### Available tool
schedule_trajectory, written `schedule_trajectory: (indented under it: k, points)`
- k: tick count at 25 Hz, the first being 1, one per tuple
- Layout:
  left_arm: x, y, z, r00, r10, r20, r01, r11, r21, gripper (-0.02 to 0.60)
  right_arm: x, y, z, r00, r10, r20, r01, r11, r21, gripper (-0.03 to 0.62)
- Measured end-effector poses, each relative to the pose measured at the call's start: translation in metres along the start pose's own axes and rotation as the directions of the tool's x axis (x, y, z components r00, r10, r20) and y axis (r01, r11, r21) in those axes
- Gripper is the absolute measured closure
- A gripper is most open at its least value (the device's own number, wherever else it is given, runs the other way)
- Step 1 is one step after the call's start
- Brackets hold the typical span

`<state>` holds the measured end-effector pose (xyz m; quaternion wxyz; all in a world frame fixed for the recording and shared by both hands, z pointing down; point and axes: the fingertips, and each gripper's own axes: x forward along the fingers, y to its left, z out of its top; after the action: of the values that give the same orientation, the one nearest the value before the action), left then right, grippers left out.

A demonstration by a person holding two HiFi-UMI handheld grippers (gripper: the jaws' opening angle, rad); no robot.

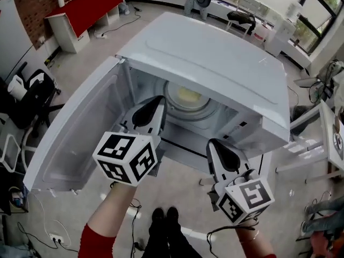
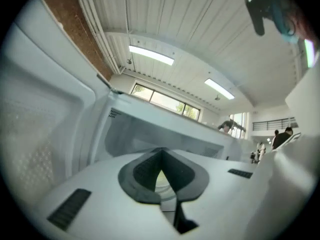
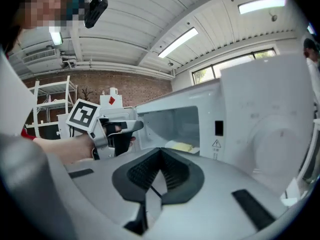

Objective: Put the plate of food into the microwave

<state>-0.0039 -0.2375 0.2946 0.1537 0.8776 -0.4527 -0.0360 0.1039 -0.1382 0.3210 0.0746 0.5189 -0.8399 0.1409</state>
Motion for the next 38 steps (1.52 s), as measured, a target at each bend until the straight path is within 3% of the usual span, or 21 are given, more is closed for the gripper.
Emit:
schedule_trajectory:
  k: [3,7,9,12,16,19,27,30,35,38]
  points:
    - [-0.034,-0.036,0.004,0.995,-0.087,0.039,0.088,0.995,-0.038,0.574,-0.03,0.004,0.003,1.0,0.02,0.016,-0.02,0.999,0.034,0.582]
    - [-0.072,-0.078,0.0,0.988,-0.15,0.03,0.152,0.986,-0.063,0.574,-0.066,0.011,0.012,0.997,0.031,0.066,-0.036,0.995,0.088,0.582]
    - [-0.089,-0.092,0.003,0.985,-0.173,0.02,0.174,0.984,-0.036,0.574,-0.078,0.022,0.02,0.995,0.037,0.092,-0.045,0.995,0.087,0.582]
    - [-0.106,-0.111,0.005,0.982,-0.189,-0.021,0.19,0.978,0.082,0.574,-0.095,0.036,0.028,0.99,0.056,0.13,-0.066,0.995,0.073,0.582]
    - [-0.122,-0.151,-0.002,0.983,-0.177,-0.045,0.182,0.955,0.236,0.574,-0.134,0.032,0.028,0.985,0.062,0.163,-0.071,0.996,0.049,0.582]
    - [-0.135,-0.169,-0.004,0.985,-0.172,-0.028,0.173,0.94,0.294,0.574,-0.152,0.032,0.025,0.981,0.053,0.188,-0.059,0.998,0.028,0.582]
    - [-0.191,-0.176,-0.014,0.989,-0.151,0.001,0.144,0.946,0.292,0.574,-0.198,0.028,0.005,0.981,0.041,0.192,-0.047,0.998,0.03,0.582]
    - [-0.209,-0.173,-0.014,0.992,-0.123,0.015,0.111,0.938,0.329,0.574,-0.206,0.03,-0.002,0.983,0.035,0.179,-0.04,0.999,0.02,0.582]
    - [-0.231,-0.167,-0.02,0.994,-0.102,0.031,0.09,0.959,0.268,0.574,-0.211,0.045,-0.011,0.98,0.049,0.195,-0.055,0.998,0.029,0.582]
    - [-0.235,-0.172,-0.026,0.994,-0.103,0.022,0.092,0.953,0.288,0.574,-0.211,0.055,-0.008,0.977,0.077,0.198,-0.078,0.997,-0.003,0.582]
